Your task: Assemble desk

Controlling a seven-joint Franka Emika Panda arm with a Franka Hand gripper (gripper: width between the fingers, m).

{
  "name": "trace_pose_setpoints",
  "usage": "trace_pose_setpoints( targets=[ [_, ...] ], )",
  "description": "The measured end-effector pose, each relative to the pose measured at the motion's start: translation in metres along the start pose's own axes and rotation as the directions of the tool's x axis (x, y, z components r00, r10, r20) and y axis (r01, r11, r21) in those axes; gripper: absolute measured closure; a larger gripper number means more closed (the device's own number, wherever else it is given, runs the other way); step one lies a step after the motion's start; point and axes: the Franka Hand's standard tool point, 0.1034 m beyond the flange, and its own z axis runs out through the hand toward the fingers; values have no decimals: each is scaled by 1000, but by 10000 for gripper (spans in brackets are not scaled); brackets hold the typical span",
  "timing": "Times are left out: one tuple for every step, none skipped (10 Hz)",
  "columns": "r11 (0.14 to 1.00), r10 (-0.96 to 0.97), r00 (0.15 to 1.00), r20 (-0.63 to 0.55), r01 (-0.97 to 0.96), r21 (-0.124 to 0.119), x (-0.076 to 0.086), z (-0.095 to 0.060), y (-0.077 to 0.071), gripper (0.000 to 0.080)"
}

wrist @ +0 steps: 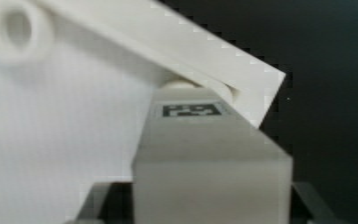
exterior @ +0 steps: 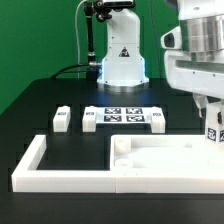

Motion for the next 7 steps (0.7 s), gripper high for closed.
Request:
trace_pose_setpoints(
  targets=[
    [991, 132, 991, 25, -133, 23, 3, 2, 2, 508],
    [975, 217, 976, 29, -218, 30, 3, 3, 3, 508],
    [974, 226, 974, 29, -227, 29, 2, 3, 3, 508],
    [976, 215, 976, 28, -216, 29, 2, 3, 3, 508],
    [994, 112, 994, 12, -112, 16, 1, 4, 5, 403],
    [997, -76, 997, -25, 75, -18, -3, 6, 6, 269],
    [955, -297, 954, -40, 296, -31, -5, 8, 4, 269]
  ],
)
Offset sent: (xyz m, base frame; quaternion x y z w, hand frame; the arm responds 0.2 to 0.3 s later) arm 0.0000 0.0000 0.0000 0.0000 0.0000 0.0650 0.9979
